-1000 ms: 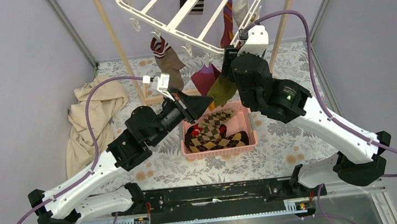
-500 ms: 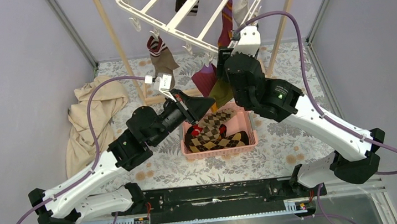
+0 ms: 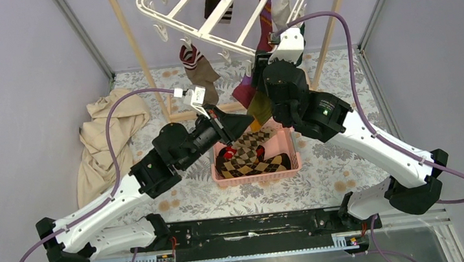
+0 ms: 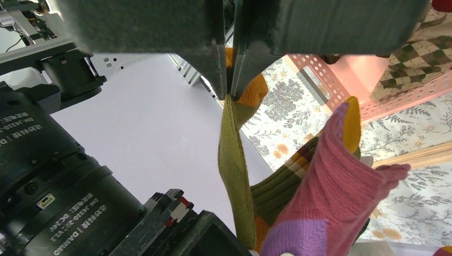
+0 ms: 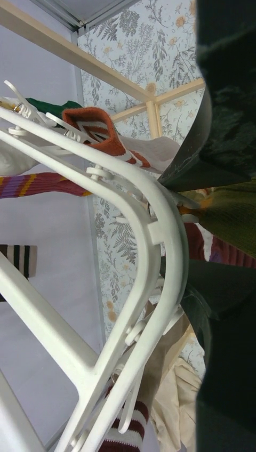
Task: Remove the socks clipped to the hanger
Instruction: Remove the sock from the hanger.
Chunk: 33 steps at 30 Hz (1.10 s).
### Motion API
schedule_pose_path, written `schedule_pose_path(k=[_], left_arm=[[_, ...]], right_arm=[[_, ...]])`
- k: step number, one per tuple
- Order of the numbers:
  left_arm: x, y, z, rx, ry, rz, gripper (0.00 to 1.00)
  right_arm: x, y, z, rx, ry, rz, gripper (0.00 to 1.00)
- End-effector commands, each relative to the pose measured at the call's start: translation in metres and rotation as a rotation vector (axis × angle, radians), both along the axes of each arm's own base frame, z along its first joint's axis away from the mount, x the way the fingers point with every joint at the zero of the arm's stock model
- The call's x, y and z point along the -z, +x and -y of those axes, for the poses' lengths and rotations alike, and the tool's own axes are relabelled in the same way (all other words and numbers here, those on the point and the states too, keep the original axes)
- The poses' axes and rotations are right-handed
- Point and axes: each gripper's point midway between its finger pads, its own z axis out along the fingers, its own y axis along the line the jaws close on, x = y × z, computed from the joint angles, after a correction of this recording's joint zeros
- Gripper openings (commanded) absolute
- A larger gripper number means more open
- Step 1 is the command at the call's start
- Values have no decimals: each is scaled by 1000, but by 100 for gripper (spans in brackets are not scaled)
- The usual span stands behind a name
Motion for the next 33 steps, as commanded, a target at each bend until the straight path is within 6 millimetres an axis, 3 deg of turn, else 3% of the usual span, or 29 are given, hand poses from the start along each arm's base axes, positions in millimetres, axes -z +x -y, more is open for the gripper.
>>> schedule_pose_path(k=[1, 7, 13, 14, 15, 17, 18, 23, 33], left_arm=[[-7, -1, 5, 13, -24, 14, 4], [-3, 0, 7, 13, -13, 10, 4], [1, 1, 5, 3, 2, 6, 4], [2, 1, 4, 2, 5, 4, 4], [4, 1, 4, 1, 9, 1, 4], [8, 0, 3, 0, 11, -5, 4], [8, 0, 2, 0, 10, -6, 4], [14, 0, 1, -5, 17, -15, 4], [21, 2, 6, 1, 36, -28, 4]], right_arm=[[-30, -1, 10, 28, 86, 71, 50], [-29, -1, 12, 35, 77, 72, 13], [-26, -1, 13, 39, 58, 65, 4], [-25, -1, 13, 37, 57, 65, 5], [-26, -1, 12, 32, 53, 65, 12], [-25, -1, 12, 28, 43, 60, 38], [-25, -1, 12, 29, 43, 60, 44], [-29, -5, 19, 34, 63, 78, 55], [-39, -3, 29, 84, 53, 115, 56]])
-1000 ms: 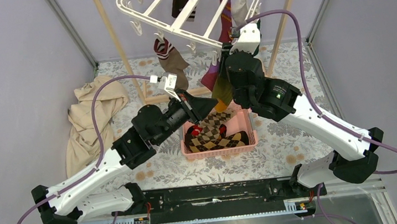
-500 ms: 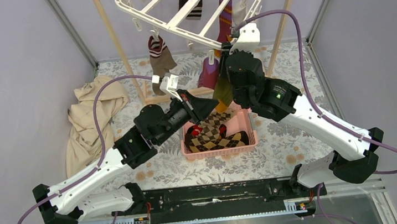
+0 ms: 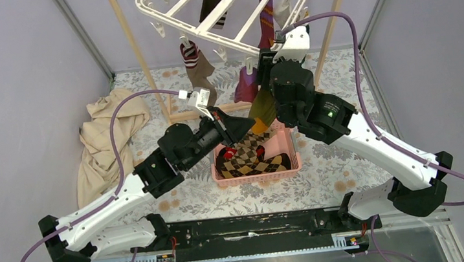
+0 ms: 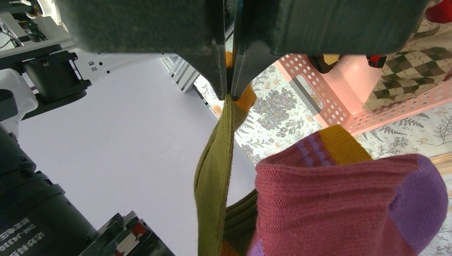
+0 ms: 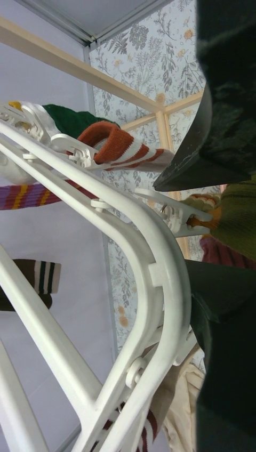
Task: Remove the socks clipped to the hanger
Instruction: Remove the sock from the hanger, then place the sock in the bin.
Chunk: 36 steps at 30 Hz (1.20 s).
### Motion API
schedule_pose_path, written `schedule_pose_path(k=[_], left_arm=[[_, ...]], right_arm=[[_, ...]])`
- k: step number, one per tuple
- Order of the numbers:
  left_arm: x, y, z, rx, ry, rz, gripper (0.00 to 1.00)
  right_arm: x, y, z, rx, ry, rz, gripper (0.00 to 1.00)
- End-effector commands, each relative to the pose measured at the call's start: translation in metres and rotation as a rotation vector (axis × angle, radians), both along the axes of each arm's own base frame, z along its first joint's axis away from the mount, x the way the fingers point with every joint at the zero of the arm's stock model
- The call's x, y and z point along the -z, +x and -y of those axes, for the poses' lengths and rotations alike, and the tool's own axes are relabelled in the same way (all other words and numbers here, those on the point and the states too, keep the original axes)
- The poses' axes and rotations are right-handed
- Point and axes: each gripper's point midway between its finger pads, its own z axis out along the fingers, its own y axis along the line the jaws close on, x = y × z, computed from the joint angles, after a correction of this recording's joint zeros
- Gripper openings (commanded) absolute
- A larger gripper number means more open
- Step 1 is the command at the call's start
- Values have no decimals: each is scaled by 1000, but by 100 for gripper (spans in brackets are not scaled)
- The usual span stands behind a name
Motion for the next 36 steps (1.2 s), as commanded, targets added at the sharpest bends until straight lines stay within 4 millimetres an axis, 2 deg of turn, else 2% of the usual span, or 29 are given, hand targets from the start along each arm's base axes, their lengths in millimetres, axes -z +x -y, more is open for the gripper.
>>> schedule_pose_path(k=[1, 5, 7, 11, 15, 24, 26, 27, 29, 30, 34, 36], left_arm=[[2, 0, 2, 1, 0, -6, 4], [4, 0, 4, 3, 5, -10, 4], [4, 0, 5, 6, 5, -11, 4], [7, 1, 6, 8, 9, -15, 4], [9, 1, 6, 4, 11, -18, 4], [15, 0, 1, -3, 16, -27, 5], [20, -2, 1, 2, 22, -36, 5], [22, -3, 1, 7, 24, -40, 5], [33, -4, 1, 11, 37, -55, 5], [38, -5, 0, 10, 42, -63, 5], [62, -5, -1, 6, 72, -102, 4], [76, -5, -1, 3, 86, -124, 4]], right_arm=[[-29, -1, 20, 78, 61, 81, 56], [-30, 1, 24, 107, 39, 92, 52], [-29, 2, 24, 116, 30, 96, 46], [-28, 3, 22, 114, 28, 103, 28], [-27, 5, 19, 105, 15, 95, 0], [-20, 2, 17, 76, 7, 82, 0], [-17, 1, 17, 71, 6, 73, 5], [-15, 1, 16, 61, 3, 68, 15], [-10, -1, 14, 38, -3, 56, 44], [-6, -2, 14, 28, -2, 49, 55], [10, -7, 14, -3, 12, 28, 70], [18, -10, 15, -17, 16, 15, 74]])
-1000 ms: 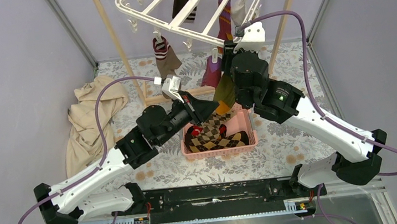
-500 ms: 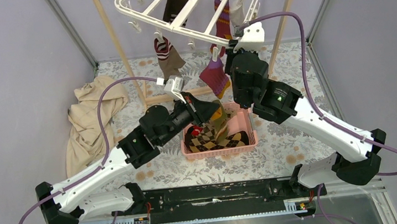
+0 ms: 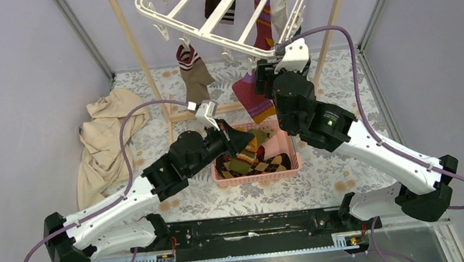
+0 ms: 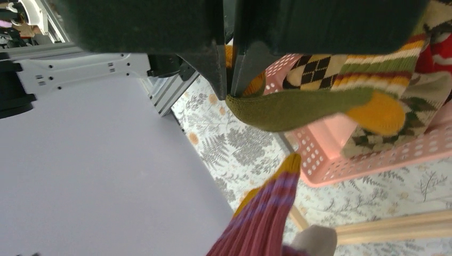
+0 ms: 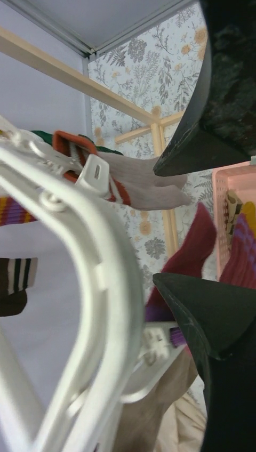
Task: Remove the socks clipped to the hanger
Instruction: Place the sock in the bin.
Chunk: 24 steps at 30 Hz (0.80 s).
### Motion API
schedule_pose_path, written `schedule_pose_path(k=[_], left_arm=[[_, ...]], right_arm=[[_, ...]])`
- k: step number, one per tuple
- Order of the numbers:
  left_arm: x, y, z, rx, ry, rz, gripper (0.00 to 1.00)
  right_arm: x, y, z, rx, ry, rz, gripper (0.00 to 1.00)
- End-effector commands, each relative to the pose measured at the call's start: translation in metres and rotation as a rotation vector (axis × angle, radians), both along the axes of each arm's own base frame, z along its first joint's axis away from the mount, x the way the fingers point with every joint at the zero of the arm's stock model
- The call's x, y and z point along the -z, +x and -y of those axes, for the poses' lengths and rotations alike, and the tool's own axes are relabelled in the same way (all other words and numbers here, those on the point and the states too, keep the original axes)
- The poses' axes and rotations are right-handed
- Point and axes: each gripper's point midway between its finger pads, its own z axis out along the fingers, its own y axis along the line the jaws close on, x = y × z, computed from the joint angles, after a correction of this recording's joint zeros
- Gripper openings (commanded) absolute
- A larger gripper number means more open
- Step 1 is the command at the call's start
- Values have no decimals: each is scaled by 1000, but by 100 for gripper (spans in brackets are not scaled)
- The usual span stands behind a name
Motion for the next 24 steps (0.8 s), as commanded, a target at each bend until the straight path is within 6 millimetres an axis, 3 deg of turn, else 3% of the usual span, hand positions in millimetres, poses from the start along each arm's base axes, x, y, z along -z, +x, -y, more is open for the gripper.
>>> schedule_pose_path(k=[1, 9, 13, 16, 18, 22, 23, 24], left_arm=[[22, -3, 0, -1, 9, -39, 4], [77, 4, 4, -28, 108, -107, 7], [100, 7, 2, -50, 149, -133, 25], [112, 10, 0, -70, 180, -144, 47], [117, 13, -1, -85, 192, -147, 61], [118, 17, 2, -88, 210, -147, 81], [117, 17, 3, -88, 214, -147, 96], [116, 18, 3, -90, 218, -147, 98]], right_arm=[[0, -11, 7, -36, 79, 2, 75], [27, -28, 16, -90, 116, -44, 83], [41, -33, 27, -95, 127, -65, 85], [55, -31, 42, -77, 135, -95, 85], [65, -26, 52, -62, 145, -120, 84], [82, -14, 75, -34, 195, -154, 84], [86, -11, 78, -32, 204, -161, 85], [90, -8, 82, -27, 210, -167, 84]])
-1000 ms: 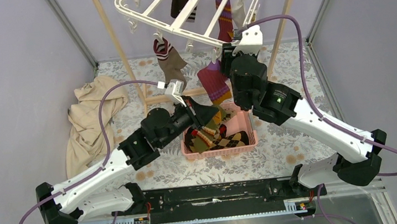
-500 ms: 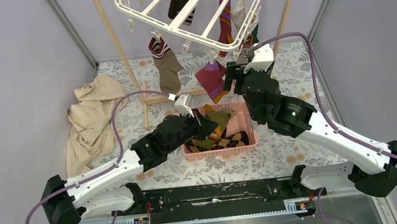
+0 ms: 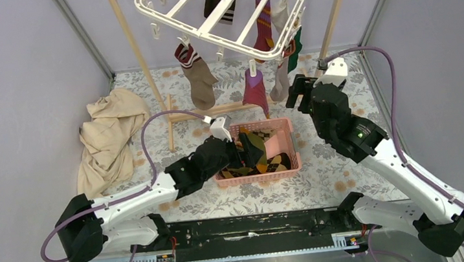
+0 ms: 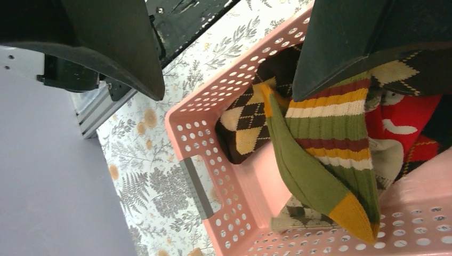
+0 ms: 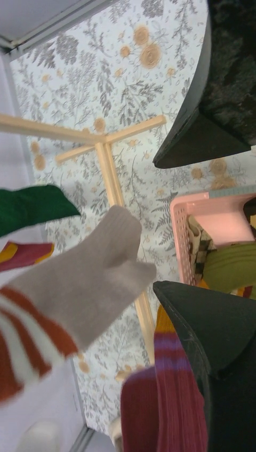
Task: Remove the socks clipped to the hanger
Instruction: Place the sock in the bin.
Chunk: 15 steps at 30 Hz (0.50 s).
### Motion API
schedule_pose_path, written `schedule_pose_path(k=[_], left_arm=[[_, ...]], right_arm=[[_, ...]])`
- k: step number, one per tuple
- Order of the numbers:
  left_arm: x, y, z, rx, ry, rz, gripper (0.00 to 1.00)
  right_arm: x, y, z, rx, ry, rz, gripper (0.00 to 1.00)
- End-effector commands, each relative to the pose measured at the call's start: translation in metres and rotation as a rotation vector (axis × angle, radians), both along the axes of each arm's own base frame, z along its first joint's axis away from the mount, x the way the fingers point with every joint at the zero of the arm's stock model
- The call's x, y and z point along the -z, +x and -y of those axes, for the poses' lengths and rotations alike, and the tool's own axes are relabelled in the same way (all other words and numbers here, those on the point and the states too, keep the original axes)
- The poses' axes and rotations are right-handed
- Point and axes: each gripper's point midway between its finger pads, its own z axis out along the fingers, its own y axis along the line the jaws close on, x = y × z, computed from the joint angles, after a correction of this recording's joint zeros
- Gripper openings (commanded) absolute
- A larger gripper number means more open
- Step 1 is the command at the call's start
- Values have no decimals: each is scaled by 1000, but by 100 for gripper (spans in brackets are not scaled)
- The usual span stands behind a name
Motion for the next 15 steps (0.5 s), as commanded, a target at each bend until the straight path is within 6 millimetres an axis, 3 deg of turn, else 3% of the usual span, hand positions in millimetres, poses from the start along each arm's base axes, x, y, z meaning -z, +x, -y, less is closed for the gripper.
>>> schedule_pose_path(k=[1, 5, 15], left_arm=[[-18, 10, 5, -26, -19, 42, 99], [-29, 10, 3, -31, -28, 58, 99], [-55, 4, -9, -40, -76, 92, 99]], right_arm=[[8, 9, 9, -27, 97, -22, 85], [20, 22, 7, -93, 138, -37, 85], [33, 45, -28, -307, 210, 27, 85]])
